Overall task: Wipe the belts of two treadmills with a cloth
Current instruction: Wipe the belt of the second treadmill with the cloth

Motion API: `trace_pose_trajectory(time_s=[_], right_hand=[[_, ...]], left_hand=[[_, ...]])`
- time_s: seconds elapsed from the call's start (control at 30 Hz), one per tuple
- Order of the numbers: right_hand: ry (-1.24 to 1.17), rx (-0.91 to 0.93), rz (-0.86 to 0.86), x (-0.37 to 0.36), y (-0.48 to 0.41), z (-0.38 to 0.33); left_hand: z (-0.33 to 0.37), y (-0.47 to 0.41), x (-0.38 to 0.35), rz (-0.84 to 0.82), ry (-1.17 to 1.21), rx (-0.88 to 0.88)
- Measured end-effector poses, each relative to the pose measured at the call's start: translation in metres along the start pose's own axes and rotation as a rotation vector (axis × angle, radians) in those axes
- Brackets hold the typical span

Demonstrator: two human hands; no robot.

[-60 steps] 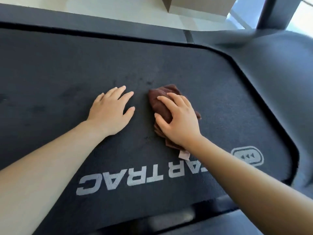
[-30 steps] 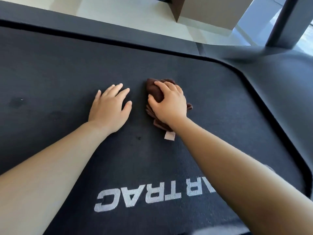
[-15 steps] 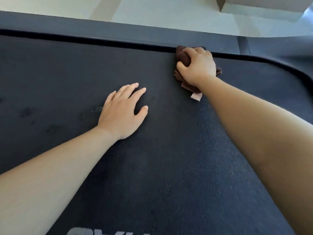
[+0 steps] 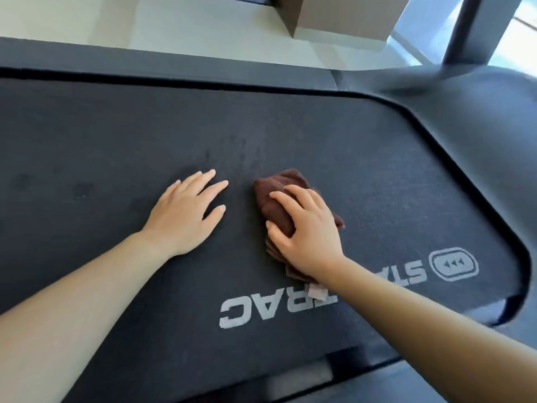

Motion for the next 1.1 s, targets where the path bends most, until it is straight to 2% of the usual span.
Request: trace_pose_trajectory(time_s=[0.2, 0.57, 0.67, 0.9, 1.1], right_hand=[[0.036, -0.055, -0.075, -0.017, 0.050, -0.054], [0.005, 0.002, -0.013, -0.020, 0.025, -0.044], [0.001, -0.022, 0.027, -0.022, -0.018, -0.033], [-0.020, -0.051, 0.061, -0.036, -0.187, 0.004], [-0.024, -0.061, 0.035, -0.041, -0.290, 0.023]], left_hand=[[-0.010, 0.016, 0.003, 0.041, 0.083, -0.059], [-0.023, 0.031, 0.007, 0.040, 0.087, -0.093], [-0.034, 0.024, 0.010, 0.078, 0.055, -0.002], [-0.037, -0.029, 0.007, 0.130, 0.015, 0.285], [-0.037, -0.034, 0.005, 0.128, -0.087, 0.325]])
Point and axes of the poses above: each hand's wrist, its own y-axis away from the middle knuckle, its own x-axis out of the back of the hand, z = x × y, the point moved 2 cm from there along -y, towards the middle knuckle, and after that the axes turned 5 degrees about -z, right-handed, at the moved point
